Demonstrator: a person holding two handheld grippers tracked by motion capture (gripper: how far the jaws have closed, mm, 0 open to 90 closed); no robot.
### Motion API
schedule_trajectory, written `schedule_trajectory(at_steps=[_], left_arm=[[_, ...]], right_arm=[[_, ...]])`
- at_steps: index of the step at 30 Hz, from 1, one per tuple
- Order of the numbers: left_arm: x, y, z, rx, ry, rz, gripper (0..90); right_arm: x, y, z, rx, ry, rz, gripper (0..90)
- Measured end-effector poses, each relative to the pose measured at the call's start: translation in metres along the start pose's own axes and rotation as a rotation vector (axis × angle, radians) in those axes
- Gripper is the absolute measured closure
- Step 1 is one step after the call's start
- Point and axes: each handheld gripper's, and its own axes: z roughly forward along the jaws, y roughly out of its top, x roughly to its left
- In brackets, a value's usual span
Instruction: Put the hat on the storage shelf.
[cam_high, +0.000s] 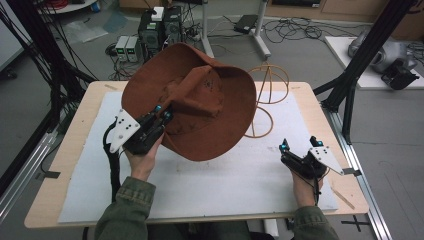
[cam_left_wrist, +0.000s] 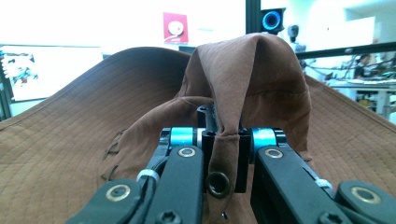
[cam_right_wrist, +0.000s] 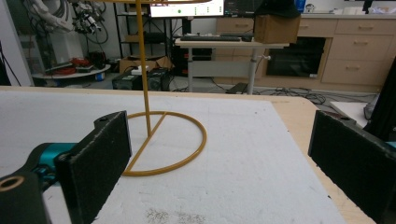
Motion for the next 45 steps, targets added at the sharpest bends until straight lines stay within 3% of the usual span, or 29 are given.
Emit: schedule_trajectory(at_steps=[15,25,34,45], left_arm=[[-0.007,0.012,0.042,-0.029,-0.063,0.001,86.9],[-0.023,0.023,0.081,-0.023,-0.120,0.043,86.9],[-0.043,0.034,0.126,-0.012,-0.196,0.074,86.9],[-0.050,0.031,0.171,-0.008,-0.206,0.041,86.9]], right_arm=[[0.000,0.000,0.000,-0.002,-0.003,0.005,5.1],[-0.001,0.000,-0.001,-0.003,0.000,0.009,5.1],[-0.002,0.000,-0.001,-0.004,0.000,0.009,5.1],[-0.004,0.001,-0.001,-0.005,-0.003,0.012,5.1]])
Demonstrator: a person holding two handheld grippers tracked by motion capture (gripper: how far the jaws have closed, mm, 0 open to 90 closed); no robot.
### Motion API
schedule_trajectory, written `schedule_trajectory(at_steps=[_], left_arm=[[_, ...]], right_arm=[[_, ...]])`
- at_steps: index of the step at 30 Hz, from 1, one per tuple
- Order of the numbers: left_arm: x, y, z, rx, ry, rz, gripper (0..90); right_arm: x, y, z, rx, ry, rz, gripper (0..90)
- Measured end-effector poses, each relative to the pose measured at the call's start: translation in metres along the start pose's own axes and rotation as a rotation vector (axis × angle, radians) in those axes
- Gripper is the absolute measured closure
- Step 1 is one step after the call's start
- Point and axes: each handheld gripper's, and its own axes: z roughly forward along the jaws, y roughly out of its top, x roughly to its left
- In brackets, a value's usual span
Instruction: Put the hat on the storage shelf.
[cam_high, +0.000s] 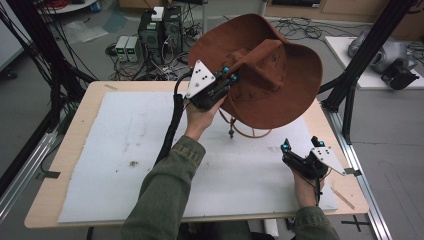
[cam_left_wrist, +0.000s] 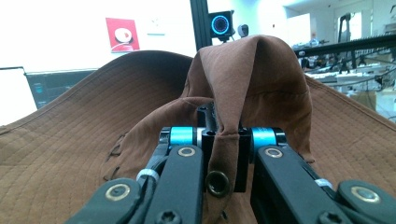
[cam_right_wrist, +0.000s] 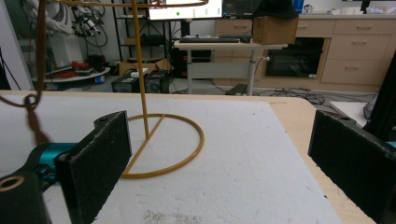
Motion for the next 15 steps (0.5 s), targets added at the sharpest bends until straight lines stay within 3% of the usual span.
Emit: schedule_trajectory(at_steps=[9,15], left_arm=[[0.003,0.009,0.030,-0.015,-0.009,-0.001,86.9],[0.003,0.012,0.041,-0.011,-0.013,-0.009,86.8]], right_arm=[[-0.001,0.000,0.002,0.003,-0.001,-0.005,5.1],[-0.001,0.000,0.002,0.000,-0.001,0.005,5.1]])
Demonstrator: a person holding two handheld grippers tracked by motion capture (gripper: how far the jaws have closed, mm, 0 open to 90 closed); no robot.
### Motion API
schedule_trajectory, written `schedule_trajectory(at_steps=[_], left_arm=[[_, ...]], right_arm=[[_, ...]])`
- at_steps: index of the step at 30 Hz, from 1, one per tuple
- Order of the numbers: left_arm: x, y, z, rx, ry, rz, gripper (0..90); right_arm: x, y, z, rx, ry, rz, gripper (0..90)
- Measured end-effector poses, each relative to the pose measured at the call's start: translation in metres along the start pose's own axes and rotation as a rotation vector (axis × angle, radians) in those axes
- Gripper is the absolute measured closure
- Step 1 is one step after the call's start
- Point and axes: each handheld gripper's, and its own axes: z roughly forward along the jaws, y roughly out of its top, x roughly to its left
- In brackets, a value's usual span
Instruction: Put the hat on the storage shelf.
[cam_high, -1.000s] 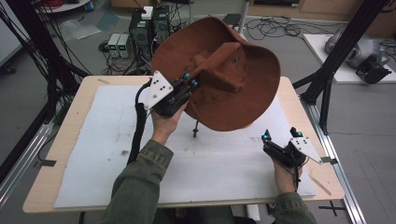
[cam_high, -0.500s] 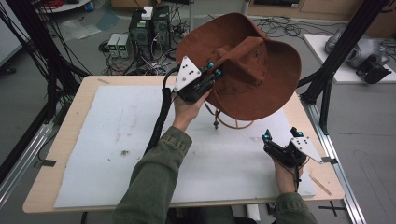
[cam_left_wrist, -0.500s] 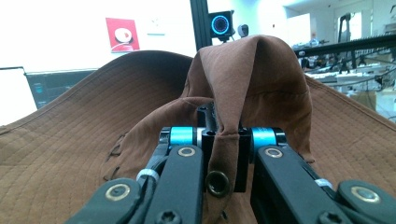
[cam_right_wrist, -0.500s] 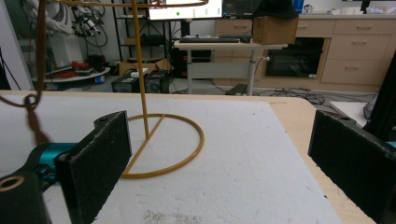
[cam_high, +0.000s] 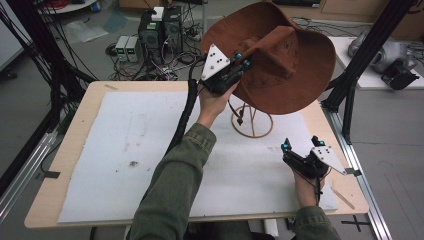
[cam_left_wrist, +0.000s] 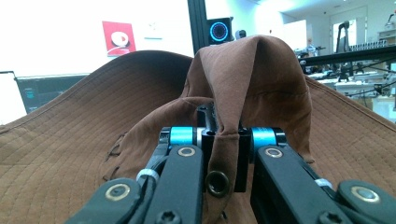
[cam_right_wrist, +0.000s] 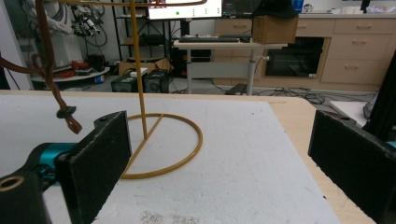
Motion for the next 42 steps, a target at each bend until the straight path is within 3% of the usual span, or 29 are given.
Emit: schedule_trajectory(at_steps=[19,26,29,38,42], left_arm=[[-0.001,-0.026,0.022,0.121,-0.008,-0.035,86.7],[0.004,-0.028,0.026,0.154,-0.013,-0.057,86.6],[0.003,-0.026,0.030,0.169,-0.018,-0.045,86.6],[0.003,-0.031,0.038,0.259,-0.049,-0.051,86.6],[0.001,-0.034,0.040,0.271,-0.049,-0.058,86.5]], right_arm=[[0.003,-0.001,0.001,0.003,0.007,-0.011,5.2],[0.005,-0.001,0.002,0.008,0.012,-0.011,5.2],[0.006,-0.001,0.002,0.011,0.011,-0.008,5.2],[0.006,-0.001,0.002,0.007,0.013,-0.012,5.2],[0.005,-0.001,0.002,0.006,0.011,-0.010,5.2]])
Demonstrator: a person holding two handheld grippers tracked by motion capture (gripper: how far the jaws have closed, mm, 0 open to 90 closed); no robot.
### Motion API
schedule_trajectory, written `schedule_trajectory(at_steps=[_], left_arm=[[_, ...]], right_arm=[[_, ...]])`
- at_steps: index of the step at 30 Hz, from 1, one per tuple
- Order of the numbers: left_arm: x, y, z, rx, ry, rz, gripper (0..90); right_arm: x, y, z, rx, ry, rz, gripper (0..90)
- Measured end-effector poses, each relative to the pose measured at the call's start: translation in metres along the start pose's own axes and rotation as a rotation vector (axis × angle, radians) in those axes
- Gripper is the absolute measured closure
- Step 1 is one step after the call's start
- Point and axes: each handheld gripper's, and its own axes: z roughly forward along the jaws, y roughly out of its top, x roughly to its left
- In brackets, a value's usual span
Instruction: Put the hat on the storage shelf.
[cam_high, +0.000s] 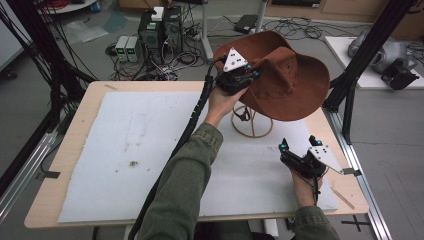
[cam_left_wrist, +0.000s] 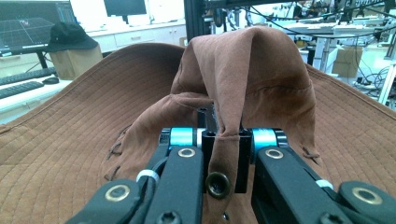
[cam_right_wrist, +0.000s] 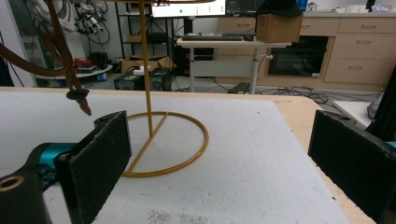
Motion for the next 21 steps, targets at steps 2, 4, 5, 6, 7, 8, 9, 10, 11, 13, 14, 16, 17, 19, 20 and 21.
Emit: schedule_trajectory(at_steps=[2,4,5,6,7,8,9,10,11,13,14,16,17,19,20,21], left_arm=[[0.0004,-0.0006,0.0006,0.006,-0.001,-0.011,86.4],[0.0015,-0.0009,0.0006,0.016,0.000,-0.010,86.2],[0.0015,-0.0009,0.0005,0.014,0.002,-0.011,85.8],[0.0013,-0.0008,0.0004,0.012,0.001,-0.008,85.3],[0.0007,-0.0006,0.0005,0.010,0.002,-0.005,85.3],[0.0004,-0.0004,0.0005,0.005,0.003,-0.008,82.8],[0.0006,-0.0003,0.0005,0.002,0.000,-0.013,82.8],[0.0007,-0.0001,0.0003,-0.003,-0.002,-0.021,79.7],[0.0010,0.0000,0.0002,-0.004,0.000,-0.021,79.7],[0.0015,0.0003,-0.0003,-0.007,0.001,-0.029,72.3],[0.0022,0.0005,-0.0007,-0.012,-0.001,-0.039,71.2],[0.0041,0.0007,-0.0015,-0.017,-0.007,-0.056,67.0],[0.0047,0.0009,-0.0021,-0.016,-0.004,-0.062,64.4],[0.0046,0.0010,-0.0022,-0.016,0.002,-0.059,58.5],[0.0043,0.0013,-0.0021,-0.019,0.008,-0.056,54.6],[0.0041,0.0016,-0.0024,-0.023,0.008,-0.057,54.6]], right_arm=[[0.0001,0.0001,-0.0003,0.000,0.001,-0.002,5.2],[0.0002,0.0002,-0.0003,0.000,0.001,0.000,5.1],[-0.0002,0.0002,-0.0001,-0.001,0.000,-0.004,5.2],[0.0006,0.0001,0.0000,0.001,0.001,0.003,5.2],[0.0006,0.0001,0.0000,0.001,0.001,0.003,5.2],[0.0006,0.0001,0.0001,-0.001,0.002,-0.001,5.1],[0.0006,0.0001,0.0001,-0.001,0.002,-0.001,5.1],[0.0007,0.0001,0.0003,-0.001,0.001,0.001,5.2],[0.0007,0.0001,0.0003,-0.001,0.001,0.001,5.2],[0.0001,0.0000,0.0004,0.002,0.000,-0.007,5.2],[0.0002,-0.0001,0.0002,0.002,0.000,-0.007,5.2],[0.0003,0.0000,0.0002,0.001,0.000,-0.004,5.2],[0.0002,0.0001,-0.0001,0.002,0.000,-0.001,5.2],[-0.0005,0.0001,-0.0001,0.000,-0.001,-0.007,5.2],[-0.0004,0.0001,-0.0001,0.000,-0.001,-0.006,5.2],[-0.0004,0.0001,-0.0001,0.000,-0.001,-0.006,5.2]])
